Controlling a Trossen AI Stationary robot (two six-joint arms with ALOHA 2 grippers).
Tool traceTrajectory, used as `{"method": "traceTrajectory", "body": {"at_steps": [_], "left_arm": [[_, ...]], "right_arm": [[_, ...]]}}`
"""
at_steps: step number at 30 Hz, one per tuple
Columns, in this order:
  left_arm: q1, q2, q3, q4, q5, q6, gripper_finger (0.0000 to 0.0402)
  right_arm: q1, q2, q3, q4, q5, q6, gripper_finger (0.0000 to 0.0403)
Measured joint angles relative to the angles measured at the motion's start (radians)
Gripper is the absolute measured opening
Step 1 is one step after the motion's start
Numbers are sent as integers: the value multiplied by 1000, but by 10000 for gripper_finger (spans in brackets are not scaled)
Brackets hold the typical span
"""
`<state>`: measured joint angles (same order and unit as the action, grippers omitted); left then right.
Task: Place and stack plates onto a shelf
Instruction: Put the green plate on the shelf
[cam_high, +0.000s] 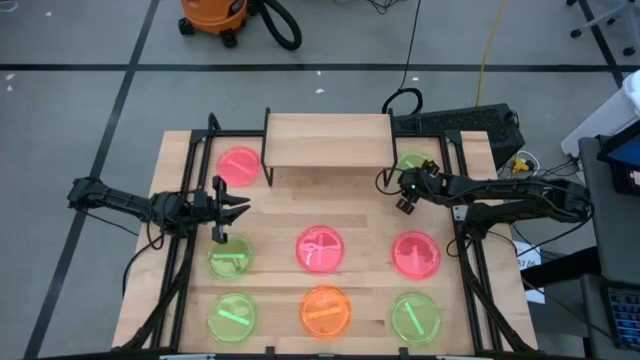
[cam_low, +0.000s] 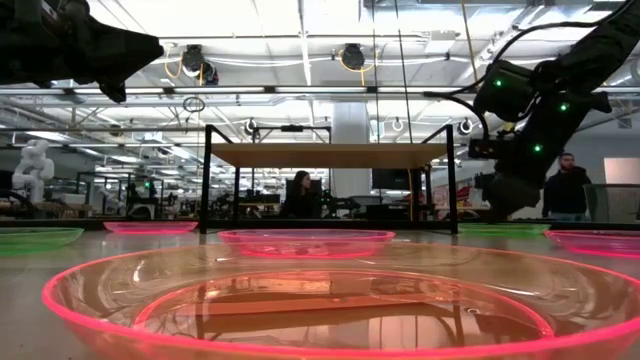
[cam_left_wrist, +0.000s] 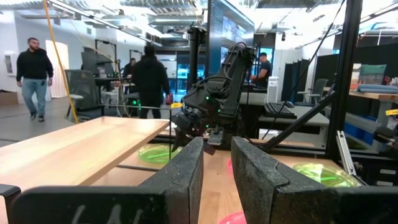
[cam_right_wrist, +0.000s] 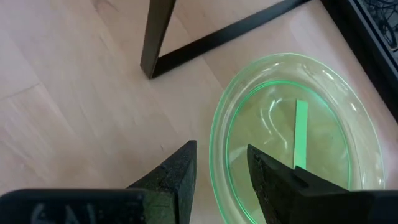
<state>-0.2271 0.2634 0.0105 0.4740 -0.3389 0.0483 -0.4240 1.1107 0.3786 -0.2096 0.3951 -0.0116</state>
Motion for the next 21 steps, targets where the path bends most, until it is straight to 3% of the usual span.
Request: {"method": "traceTrajectory", "body": {"at_steps": [15, 21], "left_arm": [[0, 0, 0, 0, 0, 0, 88], [0, 0, 0, 0, 0, 0, 88]], "right_arm": [[-2, 0, -77, 42, 112, 37, 126], [-2, 0, -77, 45, 135, 36, 75]]}}
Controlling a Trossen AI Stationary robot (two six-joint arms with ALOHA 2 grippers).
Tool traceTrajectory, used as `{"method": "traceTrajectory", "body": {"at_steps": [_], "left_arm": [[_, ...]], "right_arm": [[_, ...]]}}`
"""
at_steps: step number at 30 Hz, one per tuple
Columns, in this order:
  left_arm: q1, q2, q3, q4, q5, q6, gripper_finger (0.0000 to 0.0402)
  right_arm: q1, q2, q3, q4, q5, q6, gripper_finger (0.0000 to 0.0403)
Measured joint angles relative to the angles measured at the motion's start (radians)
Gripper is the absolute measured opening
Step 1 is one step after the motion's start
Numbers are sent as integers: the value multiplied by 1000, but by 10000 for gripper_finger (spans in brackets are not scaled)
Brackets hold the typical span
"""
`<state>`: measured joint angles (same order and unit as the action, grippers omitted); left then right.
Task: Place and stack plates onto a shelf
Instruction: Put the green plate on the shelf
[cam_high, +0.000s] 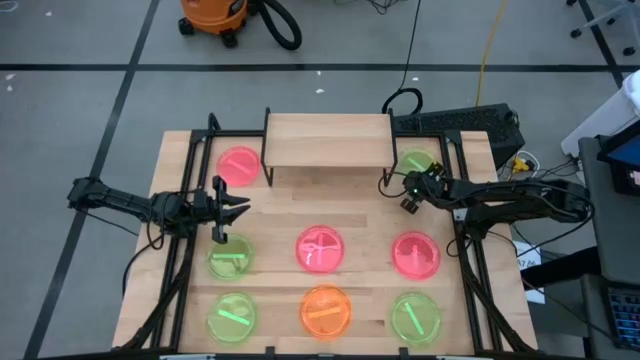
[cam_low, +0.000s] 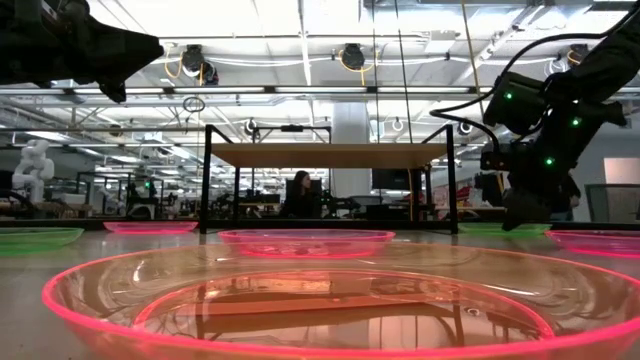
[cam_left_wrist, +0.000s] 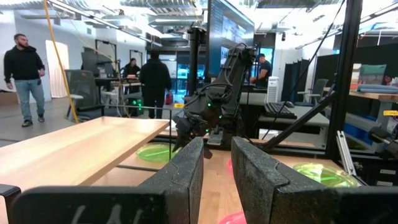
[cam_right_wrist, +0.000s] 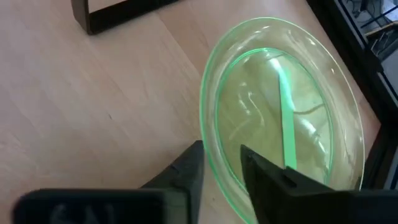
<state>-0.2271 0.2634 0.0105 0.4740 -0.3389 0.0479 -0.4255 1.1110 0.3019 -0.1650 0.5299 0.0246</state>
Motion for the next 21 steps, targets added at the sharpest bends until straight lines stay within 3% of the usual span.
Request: {"method": "traceTrajectory", "body": {"at_steps": [5, 13, 21], "left_arm": [[0, 0, 0, 0, 0, 0, 88], [0, 0, 0, 0, 0, 0, 88], [0, 0, 0, 0, 0, 0, 88]], "right_arm": [[0, 0, 0, 0, 1, -7, 8], [3, -15, 0, 6, -1, 26, 1], [5, -161, 0, 34, 32, 65, 0]]}}
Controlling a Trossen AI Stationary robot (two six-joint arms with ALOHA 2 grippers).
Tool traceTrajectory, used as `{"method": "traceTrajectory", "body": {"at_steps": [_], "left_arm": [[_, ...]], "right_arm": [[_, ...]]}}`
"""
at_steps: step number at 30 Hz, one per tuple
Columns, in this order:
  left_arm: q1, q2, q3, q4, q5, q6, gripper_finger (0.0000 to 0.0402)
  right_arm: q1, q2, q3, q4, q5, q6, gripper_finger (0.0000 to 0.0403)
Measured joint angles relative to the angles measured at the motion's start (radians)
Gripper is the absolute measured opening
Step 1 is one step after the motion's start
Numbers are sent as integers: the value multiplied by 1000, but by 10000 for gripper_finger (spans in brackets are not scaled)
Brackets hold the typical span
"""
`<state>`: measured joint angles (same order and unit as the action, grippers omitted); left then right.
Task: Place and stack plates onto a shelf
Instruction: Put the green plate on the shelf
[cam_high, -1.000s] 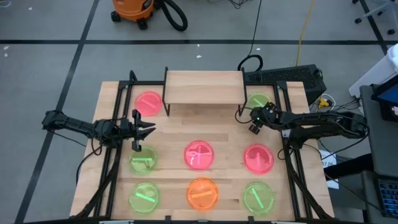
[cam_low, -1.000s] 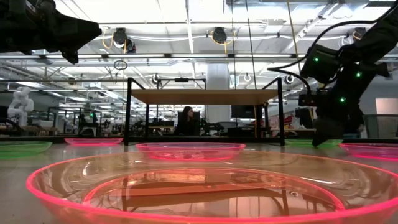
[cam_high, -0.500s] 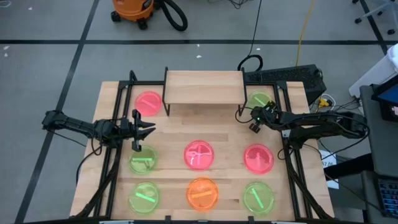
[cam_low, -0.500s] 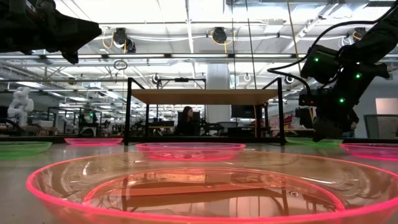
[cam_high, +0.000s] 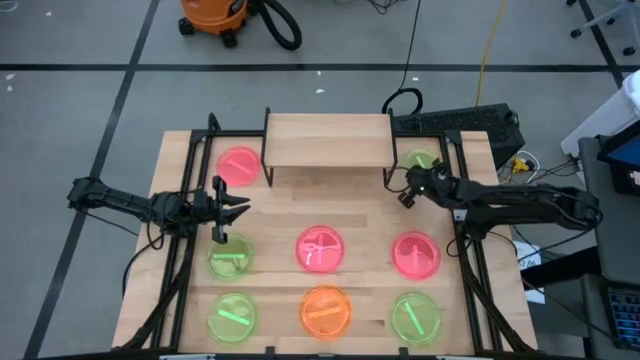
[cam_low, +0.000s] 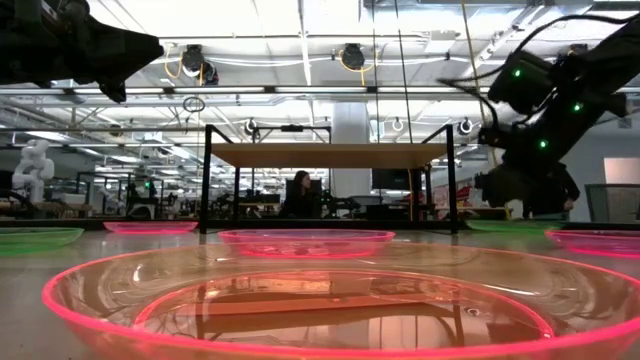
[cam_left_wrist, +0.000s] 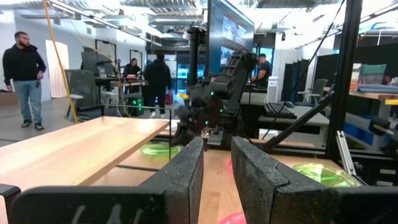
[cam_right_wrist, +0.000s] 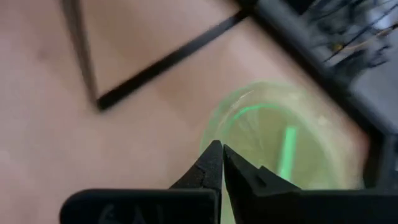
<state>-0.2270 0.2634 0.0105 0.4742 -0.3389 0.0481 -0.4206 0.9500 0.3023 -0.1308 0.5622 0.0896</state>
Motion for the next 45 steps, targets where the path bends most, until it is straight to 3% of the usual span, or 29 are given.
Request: {"method": "traceTrajectory", "body": {"at_steps": [3, 10, 16, 21, 29, 33, 42, 45], "left_arm": [[0, 0, 0, 0, 0, 0, 88], [0, 0, 0, 0, 0, 0, 88], [0, 0, 0, 0, 0, 0, 88], [0, 0, 0, 0, 0, 0, 88], [0, 0, 0, 0, 0, 0, 88], [0, 0, 0, 0, 0, 0, 88], [0, 0, 0, 0, 0, 0, 88], [0, 0, 0, 0, 0, 0, 88]], "right_arm": [[0, -83, 0, -2, 66, -4, 0], [0, -260, 1, 35, 63, -37, 0], [0, -300, 1, -21, -47, -59, 1], [0, -255, 1, -119, -122, -20, 37], [3, -91, 1, -137, -119, -52, 154], [3, 7, 1, -108, -78, -61, 191], [3, 168, 1, -39, 102, -76, 198], [-4, 186, 1, -18, 118, -85, 189]]}}
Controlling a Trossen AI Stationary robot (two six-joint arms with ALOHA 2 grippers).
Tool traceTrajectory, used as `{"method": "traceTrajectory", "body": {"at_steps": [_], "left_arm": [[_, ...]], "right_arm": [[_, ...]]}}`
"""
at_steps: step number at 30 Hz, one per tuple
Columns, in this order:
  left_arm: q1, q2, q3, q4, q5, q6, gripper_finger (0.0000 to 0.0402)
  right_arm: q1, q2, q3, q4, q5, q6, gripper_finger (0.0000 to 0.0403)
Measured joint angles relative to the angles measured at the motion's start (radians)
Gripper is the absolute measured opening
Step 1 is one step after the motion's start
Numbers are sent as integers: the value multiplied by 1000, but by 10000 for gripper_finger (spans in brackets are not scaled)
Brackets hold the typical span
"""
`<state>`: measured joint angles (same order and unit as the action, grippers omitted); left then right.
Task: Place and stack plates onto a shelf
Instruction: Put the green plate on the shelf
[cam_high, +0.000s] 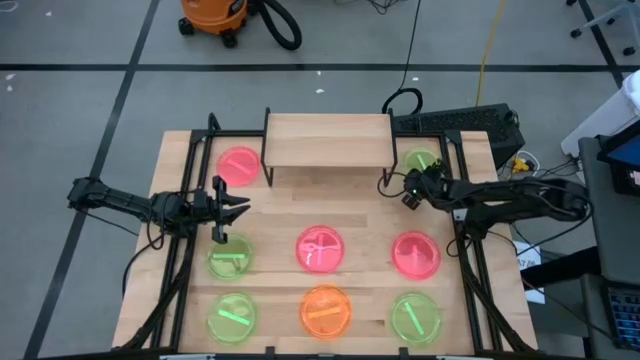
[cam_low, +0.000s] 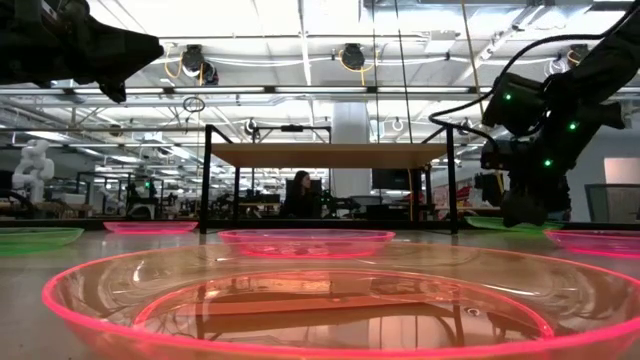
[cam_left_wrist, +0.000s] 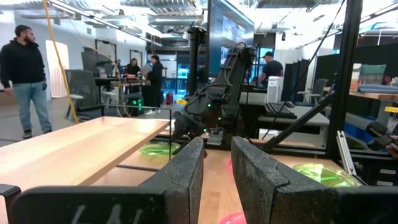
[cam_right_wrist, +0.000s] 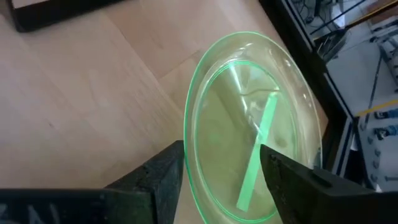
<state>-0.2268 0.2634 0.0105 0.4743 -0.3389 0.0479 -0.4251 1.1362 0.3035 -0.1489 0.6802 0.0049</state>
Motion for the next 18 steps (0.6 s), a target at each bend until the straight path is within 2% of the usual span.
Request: {"method": "traceTrajectory", "body": {"at_steps": [11, 18], "left_arm": [[0, 0, 0, 0, 0, 0, 88], [0, 0, 0, 0, 0, 0, 88]], "right_arm": [[-42, 43, 0, 19, -7, 1, 139], [-69, 43, 0, 25, -55, -10, 55]]}}
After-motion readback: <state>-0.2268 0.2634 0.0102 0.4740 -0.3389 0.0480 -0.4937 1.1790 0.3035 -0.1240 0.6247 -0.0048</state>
